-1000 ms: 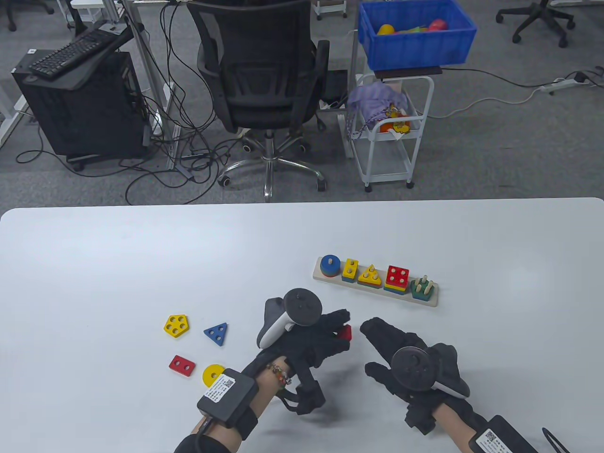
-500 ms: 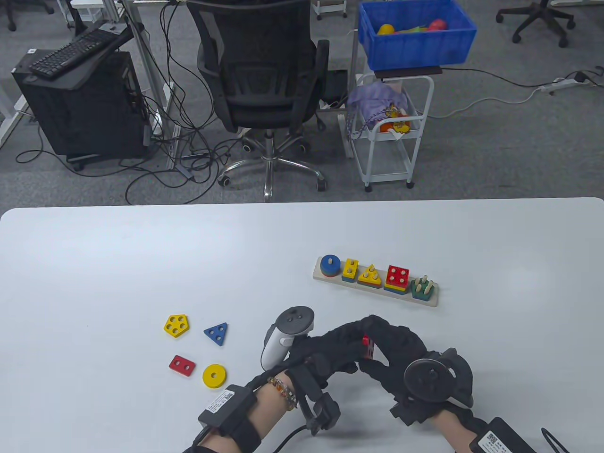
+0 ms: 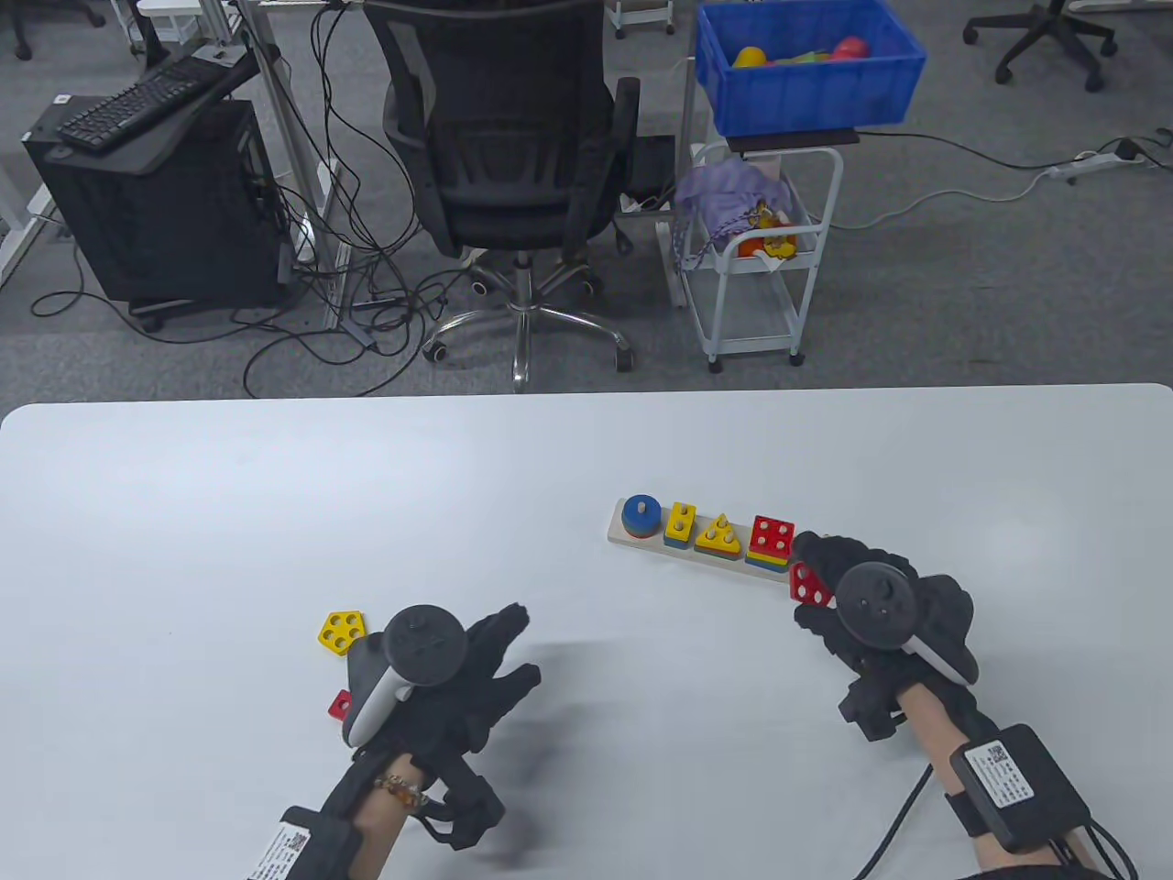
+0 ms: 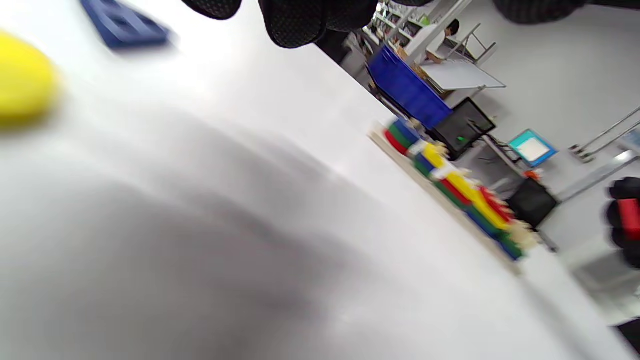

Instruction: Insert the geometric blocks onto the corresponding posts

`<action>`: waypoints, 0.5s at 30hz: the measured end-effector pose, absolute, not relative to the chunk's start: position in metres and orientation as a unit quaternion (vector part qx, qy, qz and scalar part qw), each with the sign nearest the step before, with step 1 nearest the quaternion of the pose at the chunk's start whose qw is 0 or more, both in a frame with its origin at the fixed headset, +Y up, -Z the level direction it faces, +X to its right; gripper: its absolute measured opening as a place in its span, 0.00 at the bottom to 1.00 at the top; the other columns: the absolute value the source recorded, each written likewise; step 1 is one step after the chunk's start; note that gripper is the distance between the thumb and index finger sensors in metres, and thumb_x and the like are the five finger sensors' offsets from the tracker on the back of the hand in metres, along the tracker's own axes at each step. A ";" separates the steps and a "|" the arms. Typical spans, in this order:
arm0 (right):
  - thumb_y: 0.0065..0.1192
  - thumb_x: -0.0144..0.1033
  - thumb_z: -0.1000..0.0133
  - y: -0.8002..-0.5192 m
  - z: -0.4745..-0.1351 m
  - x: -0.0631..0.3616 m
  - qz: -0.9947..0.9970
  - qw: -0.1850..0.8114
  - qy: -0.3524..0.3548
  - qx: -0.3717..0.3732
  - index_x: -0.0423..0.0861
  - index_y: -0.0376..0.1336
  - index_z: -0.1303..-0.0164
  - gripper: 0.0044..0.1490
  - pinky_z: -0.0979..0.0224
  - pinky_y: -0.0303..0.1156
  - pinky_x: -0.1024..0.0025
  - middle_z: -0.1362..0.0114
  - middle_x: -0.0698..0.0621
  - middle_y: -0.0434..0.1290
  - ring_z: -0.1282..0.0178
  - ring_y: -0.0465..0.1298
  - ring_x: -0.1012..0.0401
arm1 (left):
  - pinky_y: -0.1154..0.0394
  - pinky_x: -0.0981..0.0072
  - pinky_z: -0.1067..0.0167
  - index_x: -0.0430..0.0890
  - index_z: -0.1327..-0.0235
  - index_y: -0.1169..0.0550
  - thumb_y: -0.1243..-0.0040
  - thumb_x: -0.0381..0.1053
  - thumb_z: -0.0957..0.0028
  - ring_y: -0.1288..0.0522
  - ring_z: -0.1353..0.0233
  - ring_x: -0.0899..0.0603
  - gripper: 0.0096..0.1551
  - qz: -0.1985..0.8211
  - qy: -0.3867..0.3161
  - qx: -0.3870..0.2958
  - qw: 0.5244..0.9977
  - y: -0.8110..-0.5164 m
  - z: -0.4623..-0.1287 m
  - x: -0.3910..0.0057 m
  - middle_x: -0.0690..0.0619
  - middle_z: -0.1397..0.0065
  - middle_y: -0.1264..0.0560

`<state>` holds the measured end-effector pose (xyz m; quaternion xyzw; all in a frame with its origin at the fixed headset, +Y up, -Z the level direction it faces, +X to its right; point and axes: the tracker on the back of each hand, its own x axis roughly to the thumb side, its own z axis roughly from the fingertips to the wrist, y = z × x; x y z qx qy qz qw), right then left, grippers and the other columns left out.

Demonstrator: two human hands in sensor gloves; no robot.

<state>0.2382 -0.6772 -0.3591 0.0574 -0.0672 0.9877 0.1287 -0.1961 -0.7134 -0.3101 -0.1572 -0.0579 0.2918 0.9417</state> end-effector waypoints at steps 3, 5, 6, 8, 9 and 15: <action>0.79 0.36 0.58 -0.682 -0.385 0.242 0.995 0.099 -0.008 0.009 0.49 0.60 0.28 0.46 0.27 0.57 0.28 0.25 0.42 0.65 0.30 0.70 0.44 | 0.44 0.41 0.20 0.64 0.24 0.41 0.46 0.67 0.54 0.39 0.15 0.46 0.42 0.195 -0.021 -0.084 0.977 -0.714 -0.311 -0.224 0.59 0.14 0.43; 0.79 0.35 0.58 -0.689 -0.399 0.243 0.996 0.070 0.041 -0.021 0.51 0.60 0.28 0.46 0.25 0.56 0.28 0.24 0.44 0.65 0.28 0.69 0.44 | 0.44 0.41 0.20 0.64 0.24 0.40 0.46 0.67 0.54 0.39 0.14 0.47 0.41 0.138 -0.002 -0.049 0.989 -0.715 -0.310 -0.238 0.60 0.14 0.43; 0.79 0.35 0.58 -0.694 -0.406 0.243 0.996 0.055 0.058 -0.036 0.52 0.59 0.28 0.46 0.25 0.56 0.28 0.23 0.45 0.65 0.27 0.69 0.43 | 0.44 0.41 0.20 0.64 0.25 0.40 0.46 0.67 0.54 0.39 0.14 0.47 0.41 0.107 0.003 -0.037 0.994 -0.717 -0.310 -0.244 0.60 0.14 0.42; 0.79 0.36 0.58 -0.701 -0.416 0.243 0.996 0.036 0.062 -0.053 0.53 0.59 0.28 0.46 0.24 0.55 0.28 0.23 0.47 0.65 0.25 0.68 0.43 | 0.44 0.41 0.20 0.65 0.25 0.40 0.46 0.67 0.54 0.39 0.14 0.48 0.40 0.059 0.013 -0.031 0.998 -0.720 -0.309 -0.253 0.61 0.14 0.42; 0.79 0.36 0.58 -0.704 -0.422 0.242 0.995 0.029 0.063 -0.067 0.53 0.59 0.28 0.46 0.24 0.55 0.28 0.23 0.47 0.65 0.25 0.68 0.43 | 0.44 0.41 0.20 0.65 0.25 0.40 0.46 0.67 0.55 0.39 0.14 0.48 0.40 0.040 0.018 -0.031 0.999 -0.723 -0.308 -0.258 0.61 0.14 0.42; 0.78 0.37 0.57 -0.719 -0.440 0.243 0.992 0.026 0.067 -0.107 0.55 0.59 0.28 0.46 0.23 0.55 0.29 0.23 0.48 0.65 0.24 0.68 0.44 | 0.44 0.41 0.20 0.65 0.25 0.39 0.46 0.67 0.55 0.40 0.14 0.47 0.40 0.045 0.046 -0.041 0.997 -0.725 -0.308 -0.272 0.61 0.14 0.42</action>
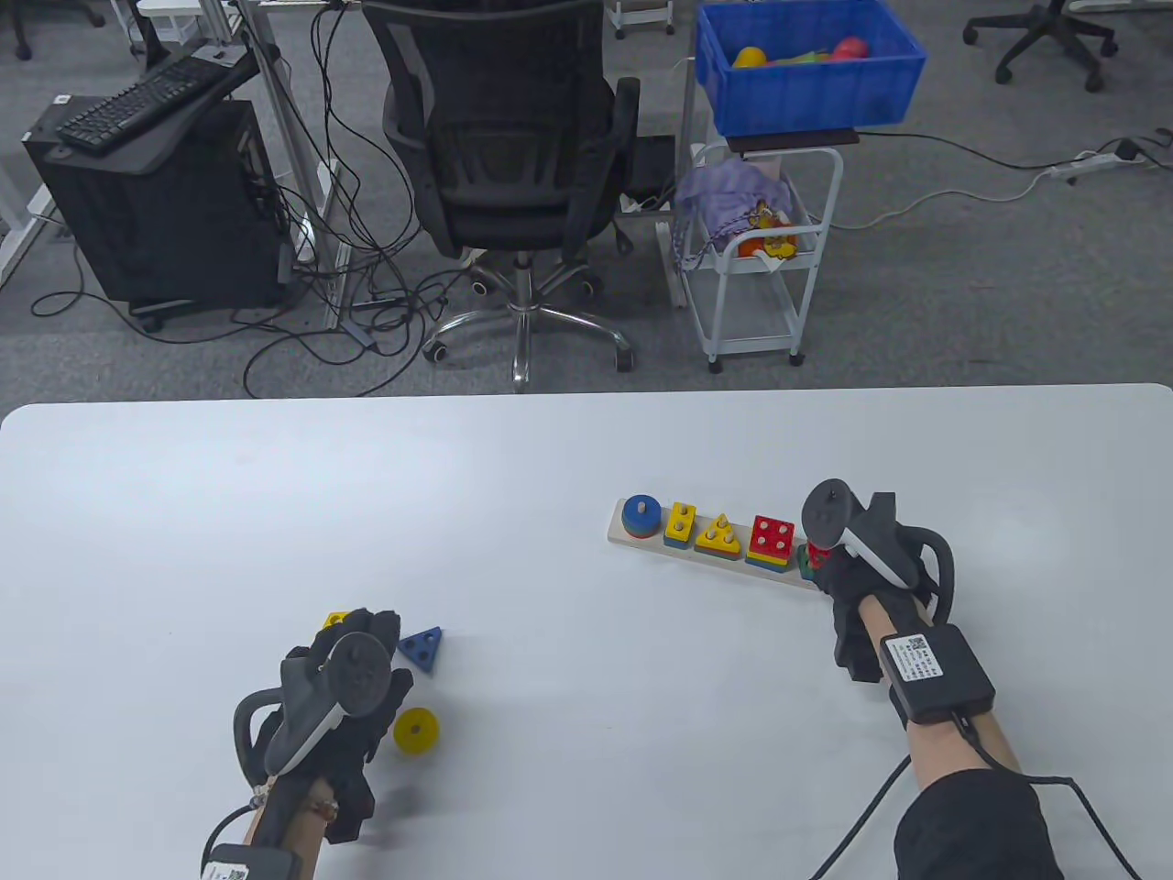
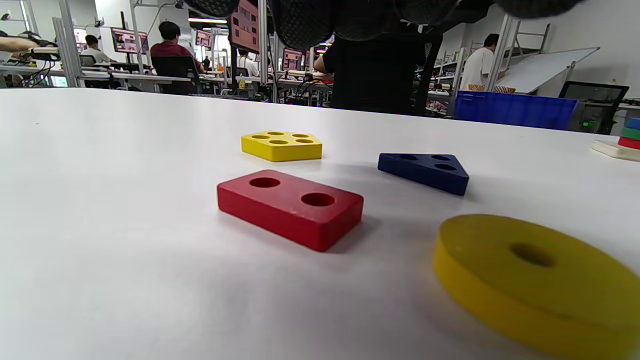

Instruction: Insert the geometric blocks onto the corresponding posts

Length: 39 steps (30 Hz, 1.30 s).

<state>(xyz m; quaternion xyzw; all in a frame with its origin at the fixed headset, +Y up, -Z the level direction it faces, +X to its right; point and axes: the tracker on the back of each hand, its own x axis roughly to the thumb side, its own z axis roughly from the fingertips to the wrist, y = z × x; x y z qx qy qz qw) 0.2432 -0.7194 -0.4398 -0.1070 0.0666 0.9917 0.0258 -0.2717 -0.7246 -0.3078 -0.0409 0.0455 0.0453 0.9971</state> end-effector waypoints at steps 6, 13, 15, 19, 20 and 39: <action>0.78 0.38 0.57 -0.723 -0.445 0.242 0.991 0.029 0.069 -0.113 0.55 0.59 0.28 0.45 0.23 0.54 0.28 0.23 0.48 0.65 0.24 0.68 0.44 | 0.44 0.41 0.20 0.66 0.25 0.39 0.46 0.67 0.55 0.40 0.14 0.47 0.40 0.043 0.048 -0.055 0.996 -0.728 -0.309 -0.272 0.61 0.14 0.43; 0.76 0.39 0.56 -0.734 -0.443 0.239 0.991 0.013 0.081 -0.109 0.53 0.53 0.24 0.50 0.23 0.53 0.28 0.19 0.46 0.59 0.21 0.65 0.43 | 0.44 0.41 0.20 0.66 0.25 0.40 0.46 0.68 0.55 0.40 0.14 0.47 0.40 0.042 0.047 -0.063 0.996 -0.730 -0.309 -0.271 0.61 0.14 0.43; 0.76 0.39 0.56 -0.732 -0.437 0.242 0.992 0.026 0.059 -0.106 0.52 0.53 0.24 0.50 0.23 0.54 0.29 0.18 0.45 0.58 0.21 0.64 0.42 | 0.44 0.41 0.20 0.66 0.25 0.40 0.46 0.67 0.55 0.40 0.14 0.48 0.41 0.048 0.042 -0.066 0.996 -0.728 -0.308 -0.270 0.62 0.14 0.43; 0.74 0.42 0.54 -0.722 -0.409 0.242 0.997 0.051 0.032 -0.057 0.50 0.54 0.25 0.48 0.25 0.55 0.29 0.19 0.43 0.59 0.22 0.64 0.41 | 0.41 0.45 0.20 0.66 0.26 0.38 0.43 0.66 0.56 0.34 0.17 0.49 0.41 0.064 0.035 -0.067 0.995 -0.720 -0.307 -0.268 0.62 0.15 0.41; 0.73 0.43 0.54 -0.721 -0.404 0.241 0.997 0.056 0.031 -0.048 0.50 0.55 0.25 0.47 0.26 0.56 0.28 0.19 0.42 0.59 0.22 0.64 0.41 | 0.40 0.46 0.20 0.66 0.26 0.38 0.42 0.66 0.56 0.34 0.18 0.50 0.41 0.065 0.035 -0.067 0.995 -0.719 -0.307 -0.268 0.62 0.15 0.41; 0.68 0.47 0.52 -0.728 -0.279 0.183 0.990 0.052 0.016 0.132 0.49 0.58 0.26 0.43 0.30 0.61 0.30 0.21 0.41 0.63 0.26 0.69 0.41 | 0.34 0.52 0.23 0.66 0.31 0.30 0.29 0.61 0.63 0.25 0.24 0.52 0.41 -0.150 -0.023 -0.157 0.976 -0.748 -0.296 -0.218 0.63 0.20 0.30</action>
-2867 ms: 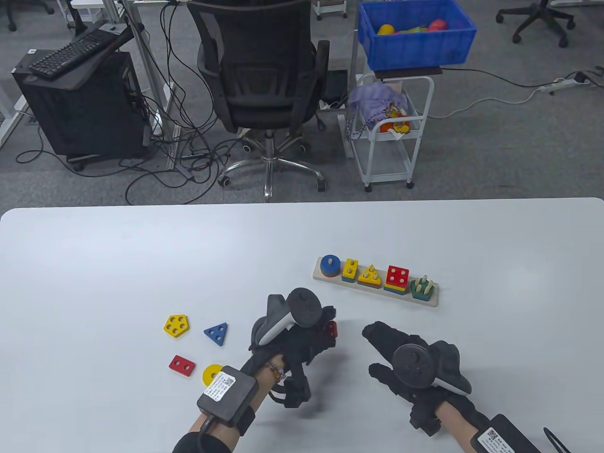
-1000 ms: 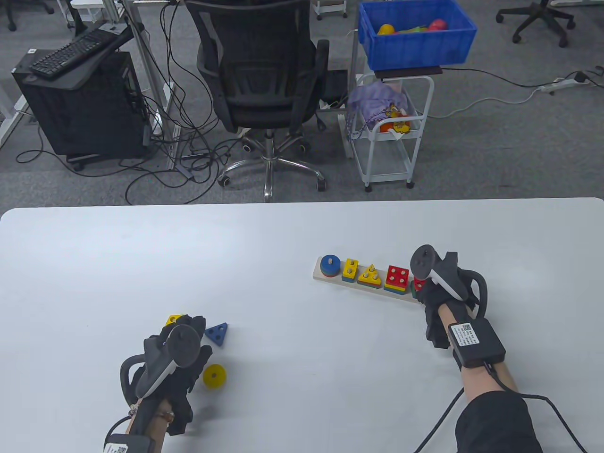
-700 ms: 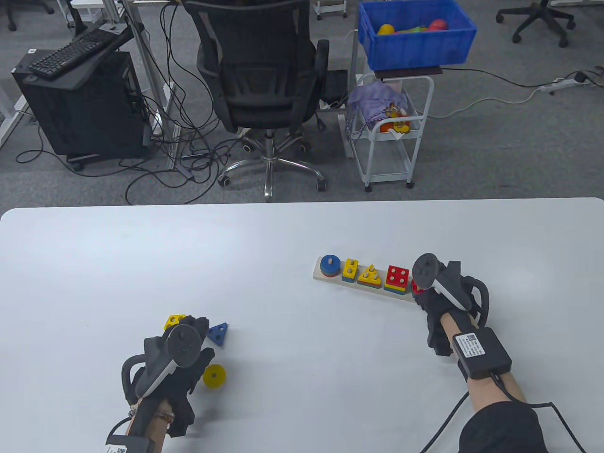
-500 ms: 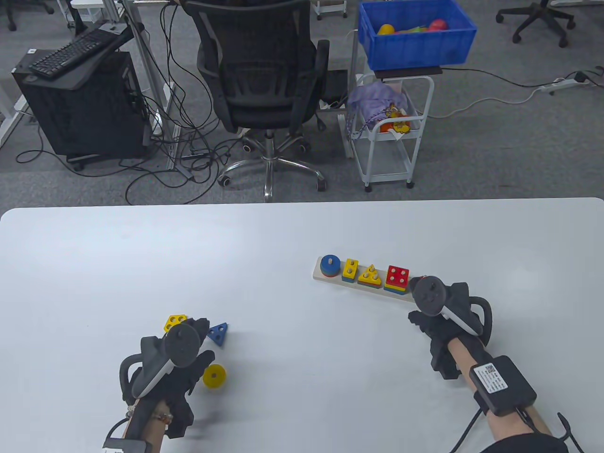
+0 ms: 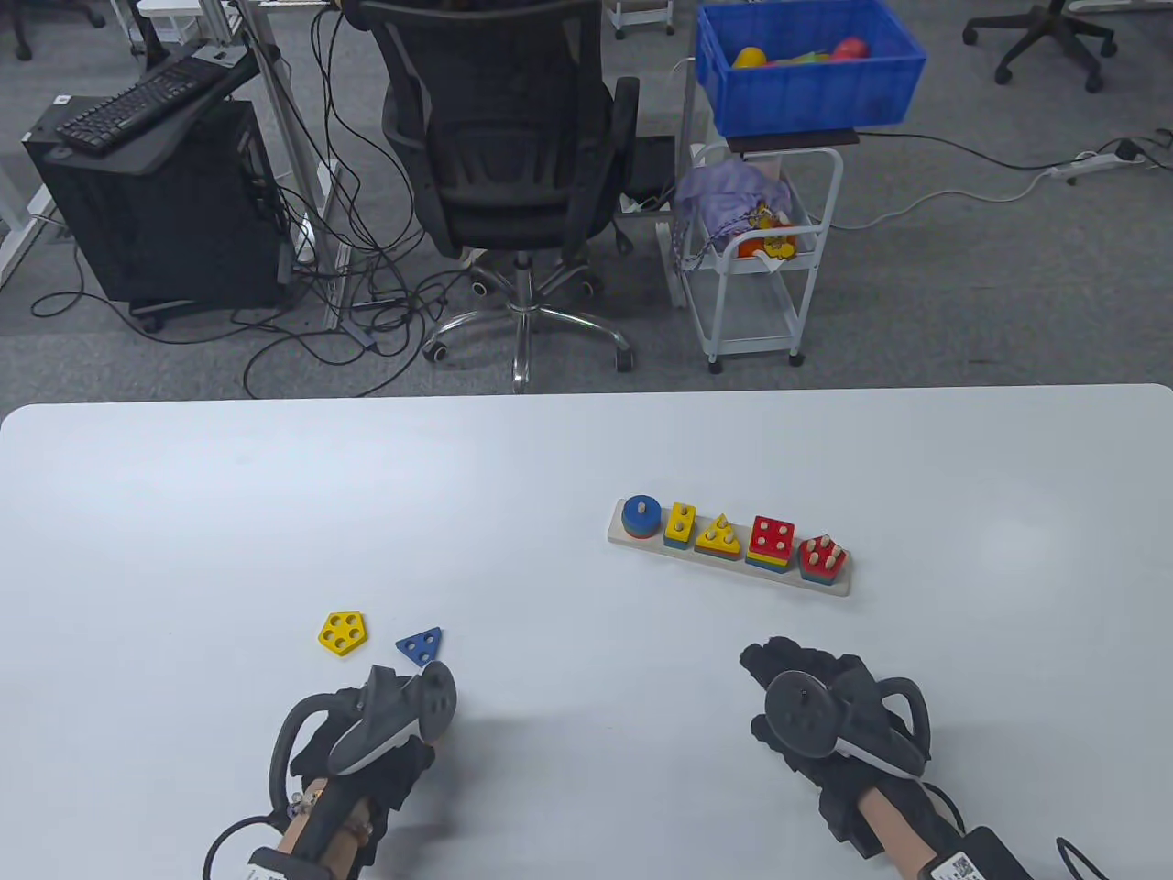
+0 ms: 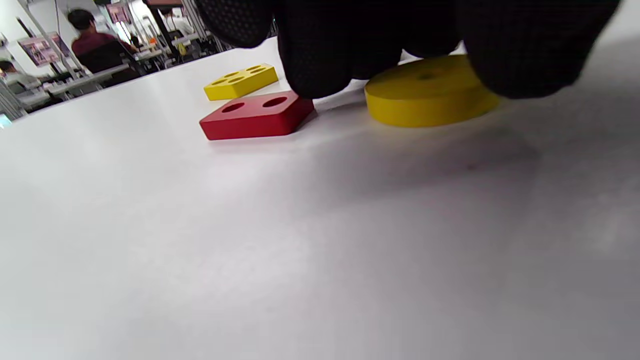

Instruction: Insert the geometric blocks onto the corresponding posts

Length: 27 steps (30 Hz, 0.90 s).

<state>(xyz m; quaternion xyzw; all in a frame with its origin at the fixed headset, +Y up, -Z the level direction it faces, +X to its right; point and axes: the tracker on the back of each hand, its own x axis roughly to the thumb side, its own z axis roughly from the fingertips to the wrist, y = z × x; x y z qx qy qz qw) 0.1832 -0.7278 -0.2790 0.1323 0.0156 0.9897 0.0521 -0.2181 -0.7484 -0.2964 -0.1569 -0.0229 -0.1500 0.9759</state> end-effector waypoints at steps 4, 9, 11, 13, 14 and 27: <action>0.68 0.48 0.51 -0.730 -0.278 0.182 0.988 0.059 0.020 0.140 0.49 0.58 0.26 0.43 0.30 0.61 0.30 0.21 0.41 0.64 0.26 0.70 0.41 | 0.34 0.53 0.23 0.63 0.33 0.28 0.28 0.59 0.65 0.22 0.26 0.53 0.40 -0.196 -0.031 -0.125 0.972 -0.753 -0.294 -0.207 0.61 0.25 0.25; 0.67 0.48 0.51 -0.731 -0.276 0.180 0.988 0.050 0.022 0.145 0.49 0.58 0.26 0.42 0.30 0.61 0.30 0.22 0.41 0.64 0.26 0.70 0.41 | 0.37 0.51 0.21 0.66 0.33 0.29 0.29 0.61 0.64 0.26 0.23 0.55 0.40 -0.203 -0.029 -0.122 0.971 -0.752 -0.292 -0.206 0.64 0.23 0.27; 0.67 0.48 0.51 -0.731 -0.276 0.179 0.988 0.047 0.025 0.147 0.48 0.58 0.26 0.42 0.30 0.62 0.30 0.21 0.41 0.64 0.26 0.70 0.41 | 0.38 0.50 0.21 0.67 0.33 0.31 0.30 0.62 0.63 0.27 0.22 0.55 0.40 -0.203 -0.028 -0.111 0.973 -0.749 -0.291 -0.204 0.66 0.23 0.28; 0.67 0.48 0.51 -0.731 -0.275 0.176 0.986 0.048 0.026 0.155 0.48 0.58 0.26 0.43 0.30 0.62 0.30 0.21 0.40 0.63 0.26 0.70 0.41 | 0.38 0.50 0.20 0.68 0.32 0.32 0.31 0.62 0.63 0.28 0.21 0.55 0.41 -0.170 -0.035 -0.085 0.981 -0.738 -0.288 -0.198 0.66 0.22 0.29; 0.67 0.48 0.51 -0.730 -0.274 0.174 0.986 0.049 0.025 0.159 0.48 0.57 0.26 0.43 0.30 0.62 0.30 0.21 0.40 0.63 0.26 0.70 0.41 | 0.38 0.50 0.20 0.68 0.32 0.32 0.31 0.63 0.63 0.28 0.21 0.56 0.41 -0.144 -0.044 -0.076 0.986 -0.732 -0.287 -0.194 0.66 0.22 0.29; 0.68 0.56 0.54 -0.704 -0.259 0.124 0.925 0.200 -0.121 0.299 0.47 0.50 0.23 0.53 0.32 0.65 0.32 0.21 0.43 0.62 0.29 0.73 0.45 | 0.35 0.51 0.23 0.62 0.27 0.35 0.34 0.64 0.58 0.27 0.23 0.52 0.42 0.480 -0.131 -0.315 0.808 -0.727 -0.297 -0.109 0.61 0.22 0.30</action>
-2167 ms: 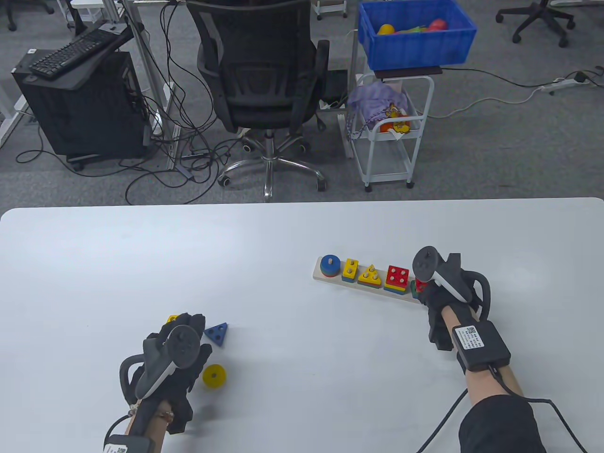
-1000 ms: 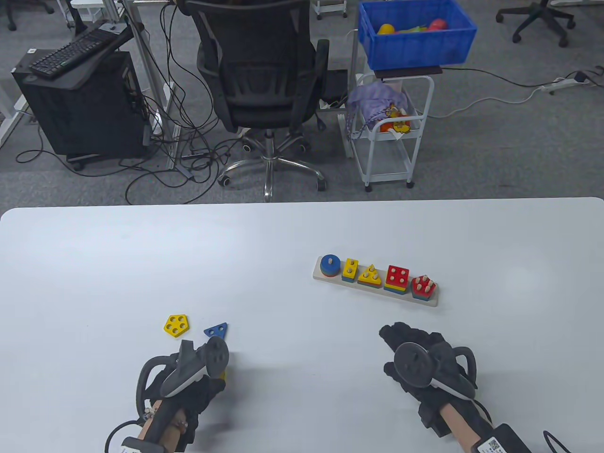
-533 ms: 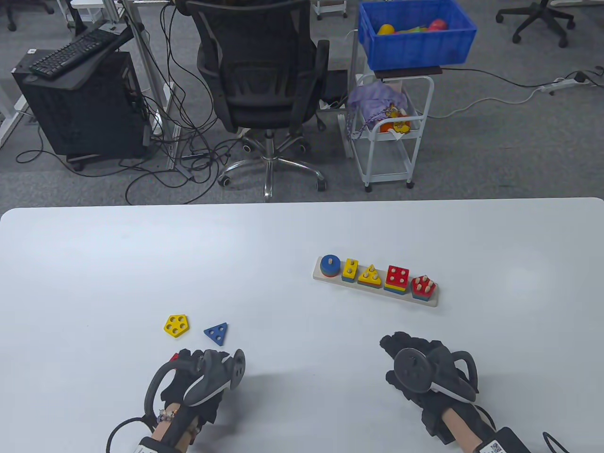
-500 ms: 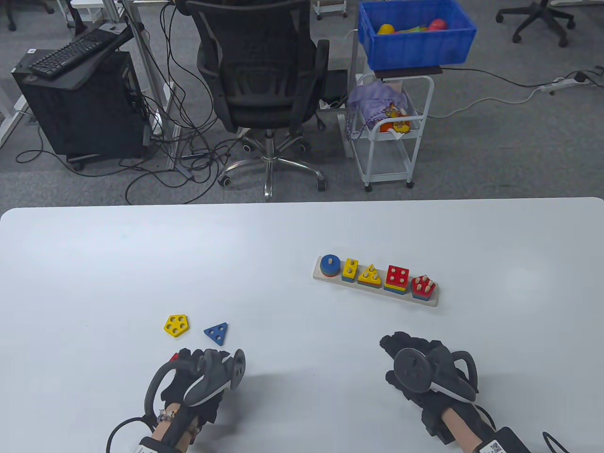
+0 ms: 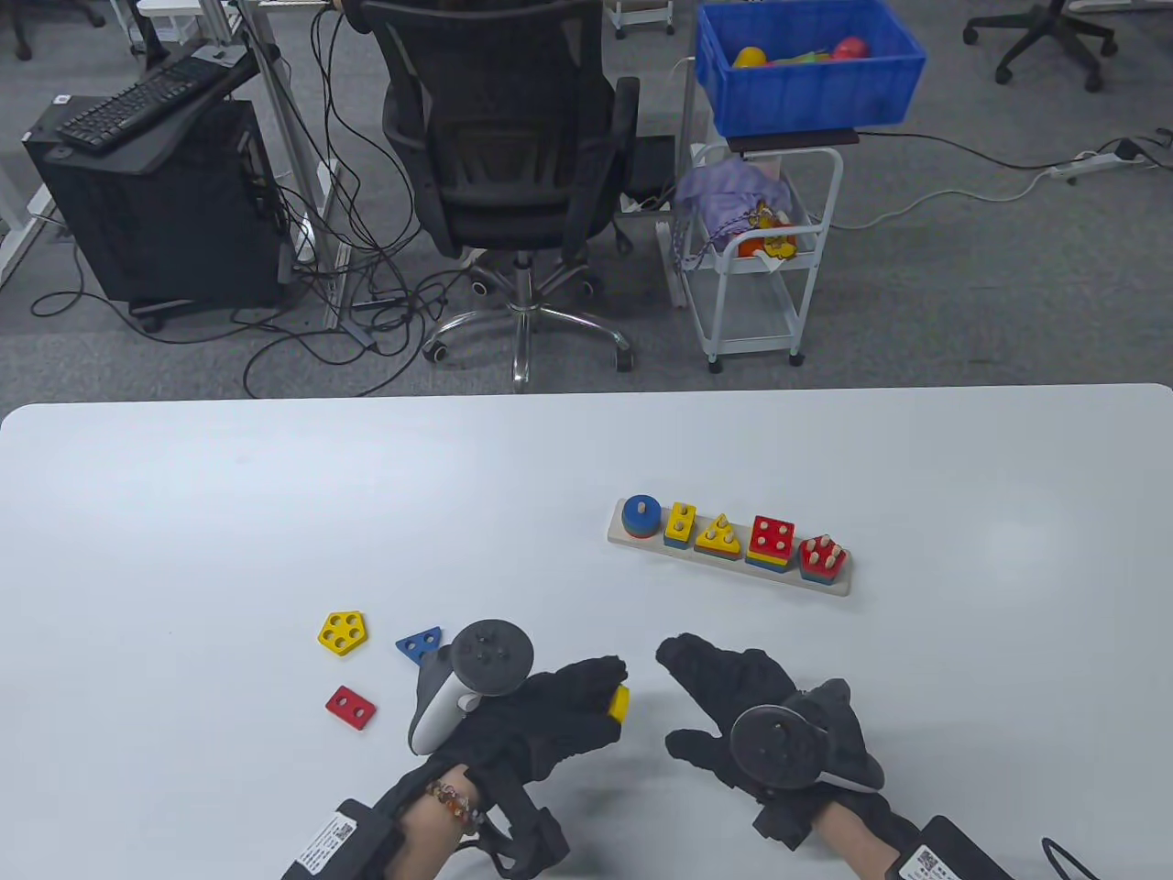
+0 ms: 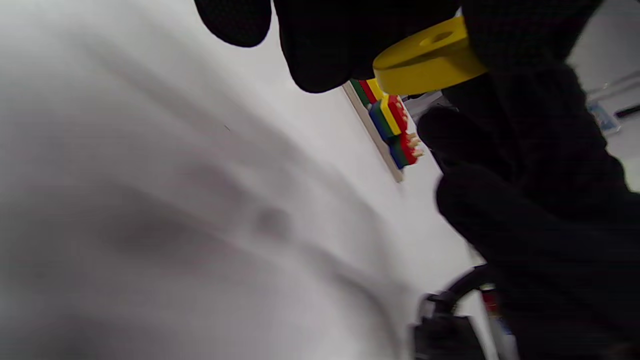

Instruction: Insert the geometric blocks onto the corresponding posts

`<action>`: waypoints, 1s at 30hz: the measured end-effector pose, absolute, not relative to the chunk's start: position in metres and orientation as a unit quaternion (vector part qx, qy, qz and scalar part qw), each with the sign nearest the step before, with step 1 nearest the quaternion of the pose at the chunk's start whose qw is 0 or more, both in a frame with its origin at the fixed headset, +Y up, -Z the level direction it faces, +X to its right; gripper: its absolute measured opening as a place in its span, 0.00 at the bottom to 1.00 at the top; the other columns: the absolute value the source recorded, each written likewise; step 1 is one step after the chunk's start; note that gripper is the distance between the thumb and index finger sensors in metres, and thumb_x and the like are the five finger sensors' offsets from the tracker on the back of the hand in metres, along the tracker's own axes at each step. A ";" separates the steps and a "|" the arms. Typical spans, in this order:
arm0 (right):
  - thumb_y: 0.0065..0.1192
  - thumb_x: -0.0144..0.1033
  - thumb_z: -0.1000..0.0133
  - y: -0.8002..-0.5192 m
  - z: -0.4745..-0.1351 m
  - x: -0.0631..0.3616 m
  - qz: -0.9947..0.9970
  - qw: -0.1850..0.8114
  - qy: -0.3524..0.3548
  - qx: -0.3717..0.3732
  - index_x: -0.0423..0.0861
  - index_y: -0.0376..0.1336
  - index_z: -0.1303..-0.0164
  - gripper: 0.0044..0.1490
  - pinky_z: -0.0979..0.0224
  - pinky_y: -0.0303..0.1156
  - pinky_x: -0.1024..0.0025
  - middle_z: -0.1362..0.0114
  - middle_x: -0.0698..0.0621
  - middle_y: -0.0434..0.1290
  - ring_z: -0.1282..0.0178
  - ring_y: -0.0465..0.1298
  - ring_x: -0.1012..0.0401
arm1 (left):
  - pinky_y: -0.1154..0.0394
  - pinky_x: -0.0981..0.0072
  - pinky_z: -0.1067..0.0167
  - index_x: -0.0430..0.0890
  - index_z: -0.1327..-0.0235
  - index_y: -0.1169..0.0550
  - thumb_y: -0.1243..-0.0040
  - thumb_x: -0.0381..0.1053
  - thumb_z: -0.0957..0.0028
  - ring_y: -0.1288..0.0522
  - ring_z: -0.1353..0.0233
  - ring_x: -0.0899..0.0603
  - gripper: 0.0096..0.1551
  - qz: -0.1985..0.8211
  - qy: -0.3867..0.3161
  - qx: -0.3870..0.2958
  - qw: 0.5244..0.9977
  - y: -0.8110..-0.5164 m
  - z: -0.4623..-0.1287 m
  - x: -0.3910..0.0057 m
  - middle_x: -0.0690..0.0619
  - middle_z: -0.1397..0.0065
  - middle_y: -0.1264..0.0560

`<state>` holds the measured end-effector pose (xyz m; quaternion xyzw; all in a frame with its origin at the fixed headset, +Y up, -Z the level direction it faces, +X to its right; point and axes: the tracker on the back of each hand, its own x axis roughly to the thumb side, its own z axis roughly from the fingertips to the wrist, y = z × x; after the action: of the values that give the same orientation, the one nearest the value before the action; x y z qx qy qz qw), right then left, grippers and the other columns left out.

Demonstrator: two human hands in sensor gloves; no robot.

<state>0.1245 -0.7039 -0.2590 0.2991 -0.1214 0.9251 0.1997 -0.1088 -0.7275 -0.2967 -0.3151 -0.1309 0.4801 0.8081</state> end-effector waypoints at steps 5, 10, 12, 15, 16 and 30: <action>0.68 0.56 0.55 -0.694 -0.254 0.114 0.910 0.205 -0.177 0.315 0.48 0.54 0.25 0.50 0.34 0.68 0.35 0.25 0.45 0.67 0.31 0.76 0.48 | 0.35 0.52 0.23 0.61 0.27 0.37 0.36 0.66 0.57 0.27 0.23 0.53 0.43 0.554 -0.139 -0.368 0.734 -0.735 -0.298 -0.094 0.61 0.21 0.31; 0.72 0.50 0.54 -0.693 -0.255 0.106 0.901 0.215 -0.186 0.327 0.43 0.58 0.28 0.47 0.35 0.70 0.36 0.29 0.41 0.71 0.35 0.79 0.47 | 0.36 0.51 0.22 0.60 0.26 0.38 0.37 0.65 0.56 0.28 0.21 0.52 0.43 0.577 -0.122 -0.357 0.724 -0.739 -0.297 -0.096 0.61 0.21 0.32; 0.71 0.48 0.53 -0.694 -0.256 0.101 0.898 0.199 -0.199 0.338 0.40 0.57 0.28 0.46 0.36 0.70 0.37 0.30 0.38 0.71 0.36 0.79 0.45 | 0.39 0.49 0.21 0.59 0.26 0.38 0.38 0.65 0.56 0.30 0.20 0.52 0.43 0.574 -0.123 -0.335 0.737 -0.739 -0.296 -0.097 0.61 0.20 0.34; 0.72 0.47 0.53 -0.692 -0.264 0.095 0.897 0.195 -0.199 0.343 0.40 0.57 0.28 0.46 0.36 0.70 0.36 0.30 0.38 0.70 0.36 0.79 0.45 | 0.43 0.45 0.20 0.60 0.23 0.43 0.39 0.65 0.55 0.38 0.15 0.49 0.46 0.541 -0.142 -0.297 0.774 -0.734 -0.293 -0.104 0.60 0.16 0.40; 0.72 0.46 0.52 -0.690 -0.268 0.094 0.899 0.200 -0.192 0.340 0.40 0.57 0.28 0.46 0.36 0.70 0.36 0.30 0.38 0.70 0.36 0.79 0.45 | 0.43 0.45 0.20 0.61 0.23 0.44 0.40 0.66 0.55 0.40 0.15 0.48 0.46 0.513 -0.146 -0.275 0.800 -0.731 -0.294 -0.110 0.60 0.15 0.42; 0.72 0.40 0.51 -0.679 -0.401 0.090 0.965 0.121 -0.079 0.220 0.45 0.60 0.28 0.41 0.32 0.63 0.30 0.26 0.36 0.68 0.34 0.74 0.39 | 0.51 0.39 0.18 0.67 0.24 0.42 0.46 0.69 0.56 0.48 0.11 0.46 0.42 0.022 -0.040 -0.050 0.998 -0.725 -0.286 -0.237 0.62 0.12 0.46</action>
<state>0.0899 -0.6789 -0.4008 0.2205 -0.0790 0.9647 0.1206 -0.2369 -0.7254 -0.2863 -0.0504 -0.0395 0.0222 0.9977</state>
